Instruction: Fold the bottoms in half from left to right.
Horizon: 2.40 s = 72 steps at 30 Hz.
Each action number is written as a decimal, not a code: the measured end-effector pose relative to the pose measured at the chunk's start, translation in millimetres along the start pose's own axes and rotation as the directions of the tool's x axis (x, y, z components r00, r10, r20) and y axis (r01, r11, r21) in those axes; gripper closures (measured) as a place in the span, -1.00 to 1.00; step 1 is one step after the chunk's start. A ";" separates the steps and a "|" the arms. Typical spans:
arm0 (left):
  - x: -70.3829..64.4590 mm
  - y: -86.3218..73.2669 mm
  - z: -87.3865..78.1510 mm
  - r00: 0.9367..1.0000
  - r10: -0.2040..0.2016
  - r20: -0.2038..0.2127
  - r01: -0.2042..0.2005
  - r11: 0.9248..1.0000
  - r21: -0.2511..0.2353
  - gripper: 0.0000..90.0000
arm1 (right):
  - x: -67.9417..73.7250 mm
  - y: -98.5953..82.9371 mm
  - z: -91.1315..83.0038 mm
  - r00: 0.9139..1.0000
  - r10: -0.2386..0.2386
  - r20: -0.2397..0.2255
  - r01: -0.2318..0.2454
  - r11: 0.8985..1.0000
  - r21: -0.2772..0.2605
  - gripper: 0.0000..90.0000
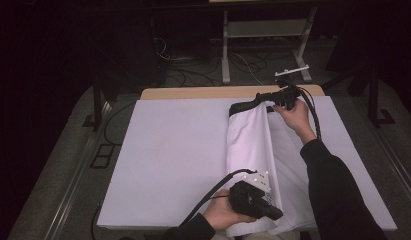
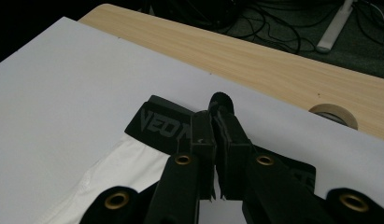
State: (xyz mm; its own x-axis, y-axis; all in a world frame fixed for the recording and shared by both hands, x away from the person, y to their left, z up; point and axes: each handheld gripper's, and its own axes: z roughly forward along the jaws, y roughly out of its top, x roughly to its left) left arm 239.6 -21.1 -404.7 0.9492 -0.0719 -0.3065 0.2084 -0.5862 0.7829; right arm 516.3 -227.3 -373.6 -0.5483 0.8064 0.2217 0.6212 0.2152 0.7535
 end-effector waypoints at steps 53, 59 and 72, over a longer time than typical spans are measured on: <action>32.2 39.0 98.4 0.996 -0.091 -0.011 0.091 0.996 -0.020 0.95 | -39.1 -7.6 -4.2 0.990 -0.142 0.005 0.141 0.988 0.060 0.89; 36.6 43.6 108.2 0.995 -0.103 -0.013 0.102 0.994 -0.023 0.94 | -39.7 -5.9 -5.6 0.987 -0.164 0.003 0.163 0.985 0.061 0.88; 46.5 44.3 118.6 0.990 -0.141 -0.021 0.140 0.989 -0.051 0.94 | -46.7 -9.2 -3.1 0.987 -0.162 0.002 0.162 0.985 0.061 0.88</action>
State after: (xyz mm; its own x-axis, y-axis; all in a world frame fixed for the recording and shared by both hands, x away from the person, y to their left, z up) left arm 265.0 -146.1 -448.5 0.9148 0.0285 -0.4029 0.3512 -0.5489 0.7585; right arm 534.4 -268.5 -389.0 -0.6405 0.7620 0.0954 0.5574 0.3759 0.7403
